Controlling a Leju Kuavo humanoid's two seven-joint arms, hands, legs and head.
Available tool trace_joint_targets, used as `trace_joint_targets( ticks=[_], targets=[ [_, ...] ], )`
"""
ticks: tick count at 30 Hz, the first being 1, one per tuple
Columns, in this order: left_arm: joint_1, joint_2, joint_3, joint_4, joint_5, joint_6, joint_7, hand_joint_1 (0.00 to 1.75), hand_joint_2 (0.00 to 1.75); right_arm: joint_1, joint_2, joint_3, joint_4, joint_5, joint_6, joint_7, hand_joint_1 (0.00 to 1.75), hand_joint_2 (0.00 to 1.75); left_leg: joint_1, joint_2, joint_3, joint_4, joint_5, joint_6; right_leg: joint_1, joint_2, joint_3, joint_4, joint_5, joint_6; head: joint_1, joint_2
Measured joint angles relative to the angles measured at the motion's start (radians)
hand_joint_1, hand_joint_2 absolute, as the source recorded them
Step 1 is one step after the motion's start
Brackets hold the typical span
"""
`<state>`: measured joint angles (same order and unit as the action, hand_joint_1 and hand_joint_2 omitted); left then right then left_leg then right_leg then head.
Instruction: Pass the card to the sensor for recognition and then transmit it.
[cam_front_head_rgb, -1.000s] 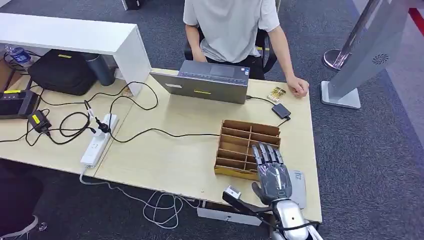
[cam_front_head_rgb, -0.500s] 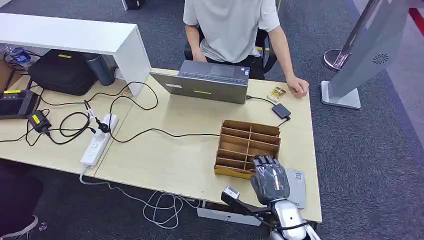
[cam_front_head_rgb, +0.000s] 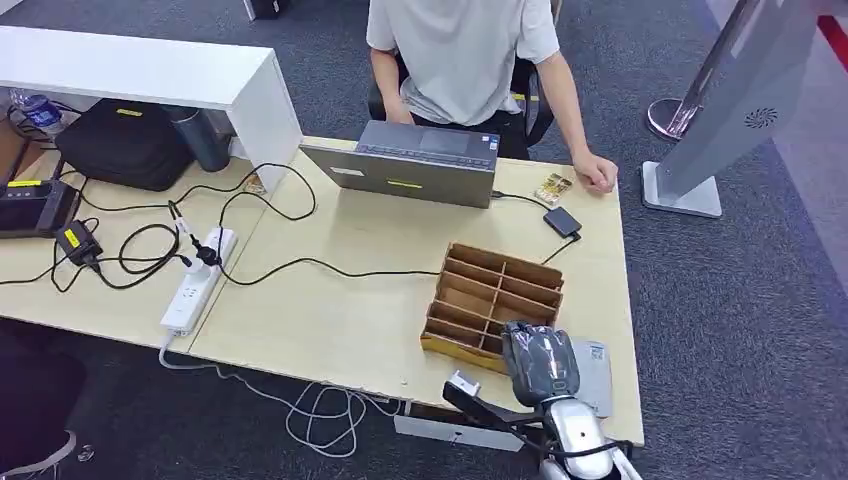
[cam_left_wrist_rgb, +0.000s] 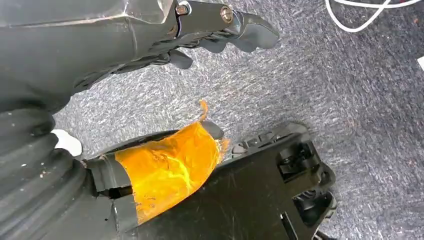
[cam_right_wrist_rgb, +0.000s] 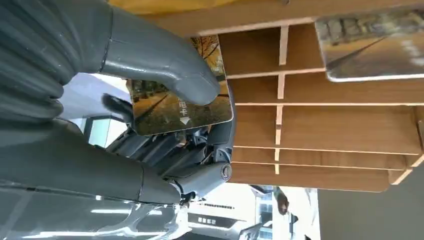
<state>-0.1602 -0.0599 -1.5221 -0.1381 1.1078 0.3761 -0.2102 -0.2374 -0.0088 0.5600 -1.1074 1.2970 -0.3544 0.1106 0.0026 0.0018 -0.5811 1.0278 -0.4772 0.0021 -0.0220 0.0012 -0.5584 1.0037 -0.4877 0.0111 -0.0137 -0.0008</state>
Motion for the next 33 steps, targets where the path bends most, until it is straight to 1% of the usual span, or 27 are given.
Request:
trace_joint_targets(
  ticks=[8,13,28,30,33],
  targets=[
    [-0.004,-0.013,0.000,0.000,0.002,0.024,0.000,0.00,1.75,-0.002,0.000,0.000,0.003,-0.006,-0.003,-0.004,1.75,1.75,0.000,0.000,0.000,0.000,0.000,0.000,0.000,0.000,0.000,0.000,0.000,0.000,0.000,0.000],
    [-0.003,-0.004,0.000,0.000,0.005,0.000,-0.016,0.00,1.75,-0.002,0.000,-0.001,0.004,-0.006,-0.006,-0.011,1.75,1.75,0.000,0.000,0.000,0.000,0.000,0.000,0.000,0.000,0.000,0.000,0.000,0.000,0.000,0.000],
    [-0.002,0.009,0.000,0.000,0.005,-0.003,-0.018,0.00,1.75,-0.005,-0.002,-0.011,0.001,-0.019,-0.005,-0.016,1.75,1.75,0.000,0.000,0.000,0.000,0.000,0.000,0.000,0.000,0.000,0.000,0.000,0.000,0.000,0.000],
    [-0.002,0.010,0.000,0.000,0.005,-0.002,-0.018,0.00,1.75,-0.008,-0.007,-0.011,-0.010,-0.021,0.003,-0.019,1.75,1.75,0.000,0.000,0.000,0.000,0.000,0.000,0.000,0.000,0.000,0.000,0.000,0.000,0.000,0.000],
    [-0.001,0.010,0.000,0.000,0.005,-0.004,-0.018,0.00,1.75,-0.031,-0.029,-0.012,-0.050,-0.035,0.055,-0.025,1.75,1.75,0.000,0.000,0.000,0.000,0.000,0.000,0.000,0.000,0.000,0.000,0.000,0.000,0.000,0.000]
  ],
)
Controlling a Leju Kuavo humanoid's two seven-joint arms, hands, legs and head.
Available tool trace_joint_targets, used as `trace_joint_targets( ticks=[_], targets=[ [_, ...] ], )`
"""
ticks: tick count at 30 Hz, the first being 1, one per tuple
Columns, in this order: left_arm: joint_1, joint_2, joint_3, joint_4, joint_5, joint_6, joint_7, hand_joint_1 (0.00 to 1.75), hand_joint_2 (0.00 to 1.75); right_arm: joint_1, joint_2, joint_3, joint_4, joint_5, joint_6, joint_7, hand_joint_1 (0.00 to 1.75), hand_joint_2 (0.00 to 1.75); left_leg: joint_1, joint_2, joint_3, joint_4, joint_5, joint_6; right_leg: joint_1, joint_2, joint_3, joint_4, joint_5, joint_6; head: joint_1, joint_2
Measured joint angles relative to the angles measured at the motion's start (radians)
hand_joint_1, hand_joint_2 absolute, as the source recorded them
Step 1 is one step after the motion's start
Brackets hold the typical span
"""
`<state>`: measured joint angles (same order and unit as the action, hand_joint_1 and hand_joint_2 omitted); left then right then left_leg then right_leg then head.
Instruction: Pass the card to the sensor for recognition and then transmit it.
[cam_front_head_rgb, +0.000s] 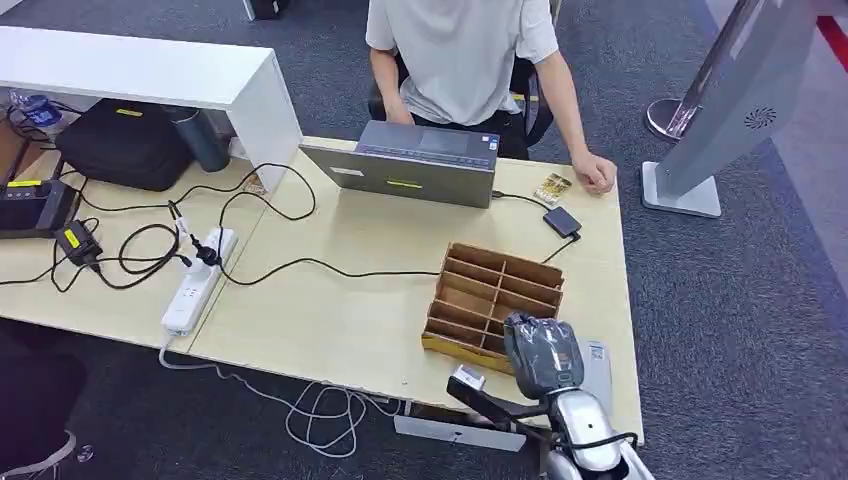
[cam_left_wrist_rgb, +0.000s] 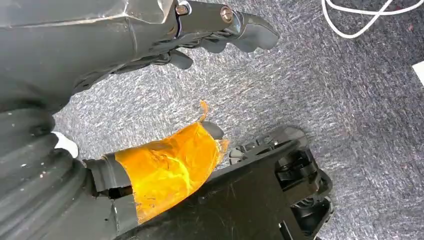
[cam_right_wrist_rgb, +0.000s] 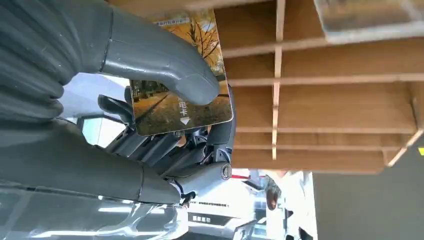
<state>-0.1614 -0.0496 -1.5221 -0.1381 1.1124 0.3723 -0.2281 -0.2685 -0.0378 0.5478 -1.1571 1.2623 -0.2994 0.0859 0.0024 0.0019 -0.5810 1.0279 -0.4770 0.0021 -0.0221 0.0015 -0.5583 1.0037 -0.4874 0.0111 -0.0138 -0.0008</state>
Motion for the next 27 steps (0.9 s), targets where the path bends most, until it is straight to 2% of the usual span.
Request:
trace_joint_targets(
  ticks=[2,7,11,17,22,27],
  targets=[
    [0.001,0.001,0.000,0.000,0.001,-0.003,0.000,0.00,1.75,-0.028,-0.020,-0.003,-0.032,-0.025,0.046,-0.008,1.75,1.75,0.000,0.000,0.000,0.000,0.000,0.000,0.000,0.000,0.000,0.000,0.000,0.000,0.000,0.000],
    [0.005,0.006,0.000,0.000,0.011,-0.007,-0.011,0.00,1.75,-0.136,-0.076,-0.014,-0.116,-0.145,0.217,-0.034,1.75,1.75,0.000,0.000,0.000,0.001,0.001,0.000,0.000,0.000,0.000,0.000,0.001,0.000,0.000,0.000],
    [0.008,0.008,0.000,0.000,0.017,-0.010,-0.017,0.00,1.75,-0.235,-0.108,-0.014,-0.155,-0.178,0.264,-0.029,1.75,1.75,0.000,0.000,0.000,0.001,0.001,0.000,0.000,0.000,0.000,0.000,0.001,0.000,0.000,0.000],
    [0.008,0.008,0.000,0.000,0.018,-0.017,-0.028,0.00,1.75,-0.325,-0.115,-0.002,-0.170,-0.181,0.296,-0.025,1.75,1.75,0.000,0.000,0.000,0.001,0.001,0.000,0.000,0.000,0.000,0.000,0.001,0.000,0.000,0.000],
    [0.007,0.007,0.000,0.000,0.008,-0.026,-0.034,0.00,1.75,-0.402,-0.111,0.028,-0.141,-0.145,0.271,0.010,1.75,1.75,0.000,0.000,0.000,0.000,0.001,0.000,0.000,0.000,0.000,0.001,0.001,0.000,0.000,0.000],
    [0.003,0.004,0.000,0.000,-0.035,-0.030,-0.033,0.00,1.75,-0.480,-0.075,0.057,-0.045,0.014,0.102,0.079,1.75,1.75,0.000,0.000,0.000,0.001,0.002,-0.001,0.000,0.000,0.000,0.001,0.001,0.000,0.000,0.000]
  ],
)
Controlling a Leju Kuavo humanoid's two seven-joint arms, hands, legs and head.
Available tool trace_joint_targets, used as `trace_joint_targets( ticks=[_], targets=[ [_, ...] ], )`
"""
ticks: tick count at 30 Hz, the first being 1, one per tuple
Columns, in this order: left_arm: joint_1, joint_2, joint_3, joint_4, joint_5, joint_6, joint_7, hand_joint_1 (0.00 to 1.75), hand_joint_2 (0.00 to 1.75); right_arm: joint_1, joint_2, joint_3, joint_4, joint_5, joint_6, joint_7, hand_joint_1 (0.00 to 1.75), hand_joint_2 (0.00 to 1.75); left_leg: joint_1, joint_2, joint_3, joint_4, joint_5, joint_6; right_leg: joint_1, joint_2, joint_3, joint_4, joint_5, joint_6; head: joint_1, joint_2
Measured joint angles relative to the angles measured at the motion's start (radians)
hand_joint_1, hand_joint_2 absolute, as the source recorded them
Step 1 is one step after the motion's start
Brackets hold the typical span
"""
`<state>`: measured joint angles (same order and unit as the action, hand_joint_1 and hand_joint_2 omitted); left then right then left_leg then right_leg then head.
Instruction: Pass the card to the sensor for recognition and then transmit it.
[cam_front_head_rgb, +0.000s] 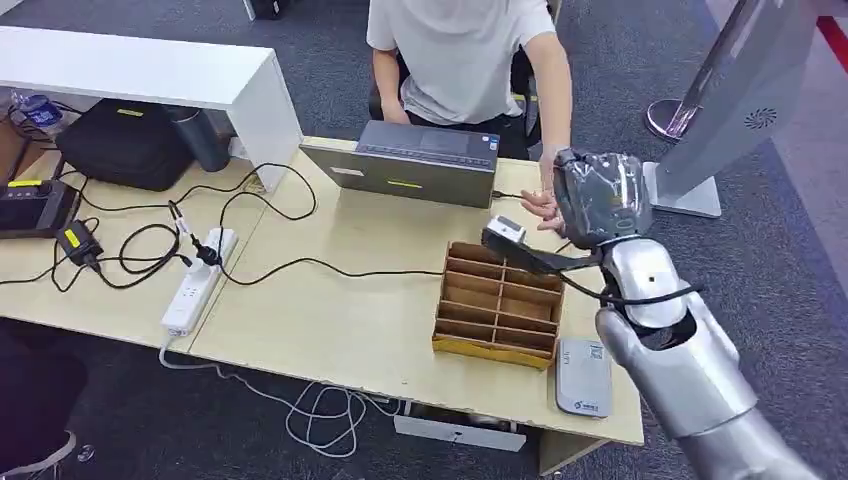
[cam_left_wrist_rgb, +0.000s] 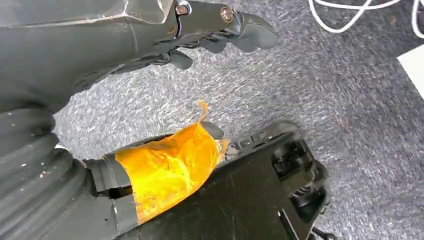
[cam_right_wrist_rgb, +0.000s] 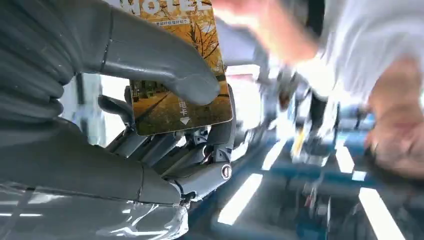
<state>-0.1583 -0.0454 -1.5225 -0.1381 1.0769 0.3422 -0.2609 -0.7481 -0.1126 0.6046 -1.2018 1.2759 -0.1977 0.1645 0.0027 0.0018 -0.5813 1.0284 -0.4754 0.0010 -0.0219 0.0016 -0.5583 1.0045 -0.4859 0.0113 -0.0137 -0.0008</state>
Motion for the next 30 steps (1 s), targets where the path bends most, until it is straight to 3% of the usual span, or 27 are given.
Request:
trace_joint_targets(
  ticks=[5,8,9,15,23,30],
  targets=[
    [-0.004,-0.004,0.000,0.000,-0.005,-0.005,-0.001,0.00,1.75,-0.024,0.037,0.011,0.082,0.083,-0.132,0.034,1.75,1.75,0.000,0.000,0.000,0.000,0.001,0.000,0.000,0.000,0.000,0.000,0.000,0.000,0.000,0.000],
    [-0.004,-0.006,0.000,0.000,-0.001,-0.006,-0.002,0.00,1.75,-0.031,0.050,0.011,0.112,0.095,-0.150,0.035,1.75,1.75,0.000,0.000,0.000,0.000,0.000,0.000,0.000,0.000,0.000,0.000,0.000,0.000,0.000,0.000],
    [-0.004,-0.006,0.000,0.000,0.000,-0.006,-0.002,0.00,1.75,-0.031,0.052,0.011,0.121,0.095,-0.150,0.035,0.00,1.75,0.000,0.000,0.000,0.000,0.000,0.000,0.000,0.000,0.000,0.000,0.000,0.000,0.000,0.000],
    [-0.003,-0.007,0.000,0.000,0.046,-0.038,-0.058,0.00,1.75,-0.029,0.061,0.009,0.150,0.112,-0.148,0.022,0.00,1.75,0.000,0.000,0.000,0.000,0.000,0.000,0.000,0.000,0.000,0.000,0.000,0.000,0.000,0.000],
    [-0.001,-0.004,0.000,0.000,0.068,-0.027,-0.058,0.00,1.75,-0.003,0.056,-0.021,0.159,0.131,-0.127,0.026,0.00,1.75,0.000,0.000,0.000,0.000,0.000,0.000,0.000,0.000,-0.001,0.000,0.000,0.000,0.000,0.000],
    [0.009,-0.003,0.001,0.000,0.073,0.005,-0.032,0.00,1.75,0.058,-0.052,-0.096,0.138,0.193,-0.084,0.087,0.00,1.75,0.000,-0.002,0.000,0.001,0.000,0.000,0.000,-0.002,0.000,-0.001,0.000,0.000,0.000,0.000]
  ],
)
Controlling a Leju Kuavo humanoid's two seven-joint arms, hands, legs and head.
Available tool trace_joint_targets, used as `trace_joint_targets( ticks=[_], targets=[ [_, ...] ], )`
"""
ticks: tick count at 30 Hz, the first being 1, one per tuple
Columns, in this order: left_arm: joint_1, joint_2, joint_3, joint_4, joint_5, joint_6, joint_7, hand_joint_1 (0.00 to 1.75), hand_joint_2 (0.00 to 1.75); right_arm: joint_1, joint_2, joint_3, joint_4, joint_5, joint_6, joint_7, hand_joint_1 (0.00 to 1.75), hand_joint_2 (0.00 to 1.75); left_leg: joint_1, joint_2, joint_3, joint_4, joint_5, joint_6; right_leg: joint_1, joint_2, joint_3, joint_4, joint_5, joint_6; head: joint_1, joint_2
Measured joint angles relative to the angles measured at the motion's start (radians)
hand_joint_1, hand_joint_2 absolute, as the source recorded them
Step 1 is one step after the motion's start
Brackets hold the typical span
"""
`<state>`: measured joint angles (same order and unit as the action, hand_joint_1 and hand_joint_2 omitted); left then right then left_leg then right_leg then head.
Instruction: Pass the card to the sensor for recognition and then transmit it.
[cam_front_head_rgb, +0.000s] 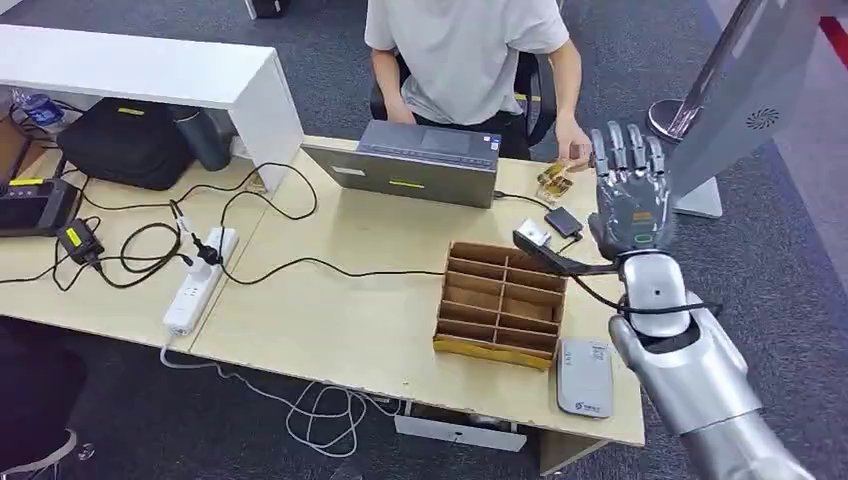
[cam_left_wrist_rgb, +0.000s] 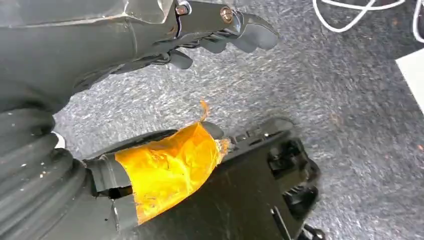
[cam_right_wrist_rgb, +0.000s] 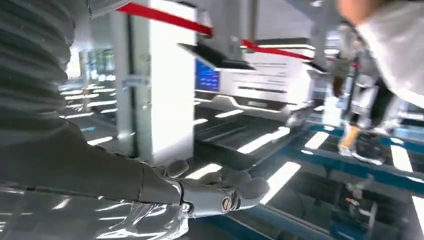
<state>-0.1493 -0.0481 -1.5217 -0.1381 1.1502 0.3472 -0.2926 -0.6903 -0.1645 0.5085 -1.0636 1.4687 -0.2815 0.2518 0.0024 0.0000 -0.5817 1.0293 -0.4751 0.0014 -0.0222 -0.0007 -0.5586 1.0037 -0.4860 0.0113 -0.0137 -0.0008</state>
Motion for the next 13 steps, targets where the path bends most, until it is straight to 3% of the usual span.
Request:
trace_joint_targets(
  ticks=[5,13],
  targets=[
    [0.011,0.005,0.000,0.000,0.012,0.021,0.008,0.00,1.75,0.101,-0.120,-0.111,-0.030,0.008,-0.009,0.018,0.00,1.75,0.000,-0.001,-0.001,0.002,-0.001,0.002,0.000,-0.001,0.000,0.000,0.000,0.000,0.000,0.000],
    [0.030,0.008,0.005,0.000,0.056,0.040,0.016,0.00,1.75,0.360,-0.336,-0.420,-0.135,-0.055,-0.034,-0.008,0.00,1.75,0.000,-0.006,-0.004,0.003,-0.004,0.005,0.000,-0.007,0.001,-0.001,-0.002,0.002,0.000,0.000]
  ],
)
